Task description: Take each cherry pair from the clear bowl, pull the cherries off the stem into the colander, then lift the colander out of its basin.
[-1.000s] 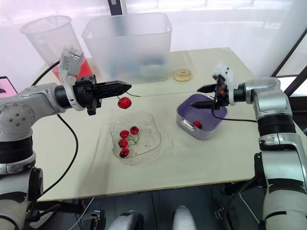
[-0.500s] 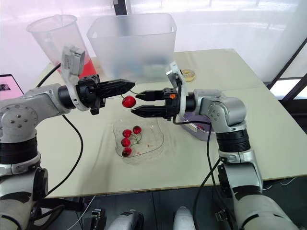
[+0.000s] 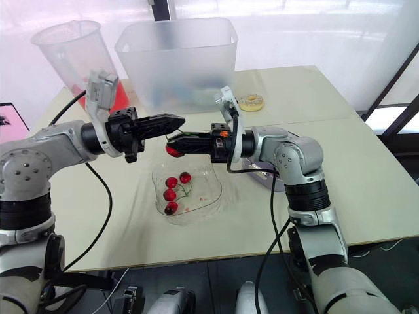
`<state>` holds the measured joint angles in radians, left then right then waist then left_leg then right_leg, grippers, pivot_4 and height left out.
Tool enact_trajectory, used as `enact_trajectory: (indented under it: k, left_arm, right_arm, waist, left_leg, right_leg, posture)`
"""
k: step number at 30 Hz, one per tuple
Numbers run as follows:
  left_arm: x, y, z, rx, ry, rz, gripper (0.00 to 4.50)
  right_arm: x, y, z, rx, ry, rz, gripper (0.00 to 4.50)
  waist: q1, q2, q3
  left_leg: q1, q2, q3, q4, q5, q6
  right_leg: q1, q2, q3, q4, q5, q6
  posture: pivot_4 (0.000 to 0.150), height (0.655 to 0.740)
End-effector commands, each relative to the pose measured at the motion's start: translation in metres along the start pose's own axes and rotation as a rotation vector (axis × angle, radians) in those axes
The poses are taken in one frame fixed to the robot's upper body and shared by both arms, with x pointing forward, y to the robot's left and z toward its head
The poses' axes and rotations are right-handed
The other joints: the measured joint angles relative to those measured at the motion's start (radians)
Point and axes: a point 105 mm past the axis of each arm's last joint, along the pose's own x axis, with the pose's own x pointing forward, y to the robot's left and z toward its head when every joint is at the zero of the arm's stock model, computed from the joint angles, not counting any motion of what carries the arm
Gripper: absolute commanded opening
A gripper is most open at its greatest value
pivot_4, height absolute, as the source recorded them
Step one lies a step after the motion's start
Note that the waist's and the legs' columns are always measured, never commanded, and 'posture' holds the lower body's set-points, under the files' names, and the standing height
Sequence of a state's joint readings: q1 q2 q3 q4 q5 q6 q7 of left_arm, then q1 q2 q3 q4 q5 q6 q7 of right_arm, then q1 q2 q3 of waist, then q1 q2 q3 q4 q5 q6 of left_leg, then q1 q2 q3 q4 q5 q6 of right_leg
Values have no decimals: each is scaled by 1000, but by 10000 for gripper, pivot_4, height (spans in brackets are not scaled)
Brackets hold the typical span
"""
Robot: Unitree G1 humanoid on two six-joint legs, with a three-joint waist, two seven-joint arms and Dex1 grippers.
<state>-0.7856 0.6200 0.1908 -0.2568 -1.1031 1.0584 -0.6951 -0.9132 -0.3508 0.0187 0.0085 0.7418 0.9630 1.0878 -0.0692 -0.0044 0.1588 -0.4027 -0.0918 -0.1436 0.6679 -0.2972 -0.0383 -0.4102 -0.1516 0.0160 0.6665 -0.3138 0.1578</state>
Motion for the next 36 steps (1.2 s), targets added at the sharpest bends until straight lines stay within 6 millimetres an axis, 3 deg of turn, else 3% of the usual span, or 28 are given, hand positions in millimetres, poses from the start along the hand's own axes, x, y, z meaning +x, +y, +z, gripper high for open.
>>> enact_trajectory:
  k: [1,16,26,32,36]
  left_arm:
    - [-1,-6,10,46,-35,-14,0]
    - [-1,-4,15,55,-49,-12,0]
    - [-1,-3,16,58,-58,-9,0]
    - [-1,-3,16,58,-64,-12,0]
    - [-1,-3,16,57,-66,-11,0]
  right_arm:
    - [4,8,4,-43,6,33,414]
    - [-11,-1,-28,16,107,12,414]
    - [-41,-8,-53,79,196,-48,414]
    - [-50,-7,-56,83,244,-60,414]
    - [-60,-8,-35,52,203,-82,414]
  waist:
    - [-1,0,0]
    - [0,0,0]
    - [1,0,0]
    - [1,0,0]
    - [3,0,0]
  left_leg:
    - [0,0,0,0,0,0]
    - [0,0,0,0,0,0]
    - [0,0,0,0,0,0]
    - [0,0,1,0,0,0]
    - [0,0,1,0,0,0]
  right_leg:
    - [0,0,0,0,0,0]
    - [0,0,0,0,0,0]
    - [0,0,0,0,0,0]
    - [0,0,0,0,0,0]
    - [0,0,0,0,0,0]
  posture:
    - [1500,7400]
    - [1500,7400]
    - [1500,7400]
    - [1500,7400]
    - [1500,7400]
